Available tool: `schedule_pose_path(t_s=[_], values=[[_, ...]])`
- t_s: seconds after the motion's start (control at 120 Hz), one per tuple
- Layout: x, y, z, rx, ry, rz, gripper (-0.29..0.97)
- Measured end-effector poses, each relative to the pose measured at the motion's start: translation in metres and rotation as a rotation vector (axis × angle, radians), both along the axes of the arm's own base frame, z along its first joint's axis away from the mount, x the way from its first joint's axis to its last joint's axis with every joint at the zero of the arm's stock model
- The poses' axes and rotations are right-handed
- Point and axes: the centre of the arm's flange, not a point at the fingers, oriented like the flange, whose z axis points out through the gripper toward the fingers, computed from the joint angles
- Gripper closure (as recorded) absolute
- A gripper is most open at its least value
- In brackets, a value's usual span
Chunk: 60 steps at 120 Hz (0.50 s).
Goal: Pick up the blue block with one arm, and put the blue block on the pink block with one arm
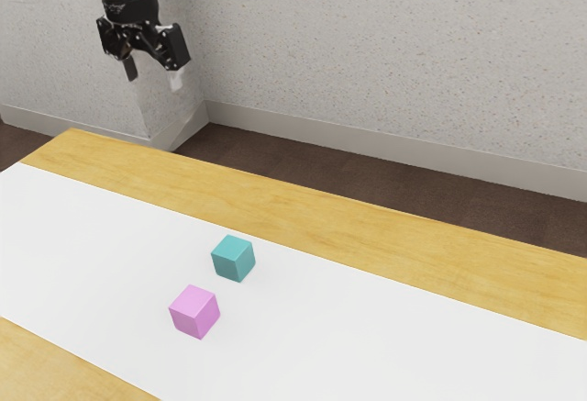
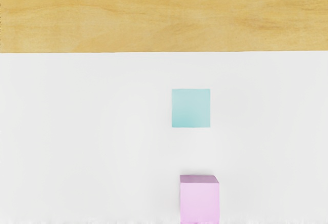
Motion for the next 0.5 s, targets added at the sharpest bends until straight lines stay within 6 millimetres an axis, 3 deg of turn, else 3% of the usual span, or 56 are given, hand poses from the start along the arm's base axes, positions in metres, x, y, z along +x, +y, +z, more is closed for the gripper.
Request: schedule_pose_path(t_s=[0.192, 0.217, 0.283, 0.317, 0.375, 0.5], values=[[-0.003, 0.001, 0.001, 0.004, 0.021, 0.000, 0.00], [-0.004, 0.001, 0.013, 0.001, 0.000, 0.000, 0.00], [-0.020, 0.000, 0.076, -0.006, -0.105, 0.001, 0.00], [-0.027, 0.000, 0.093, -0.008, -0.125, 0.001, 0.00], [-0.035, 0.000, 0.102, -0.011, -0.117, 0.001, 0.00], [-0.040, 0.000, 0.101, -0.014, -0.073, 0.003, 0.00]])
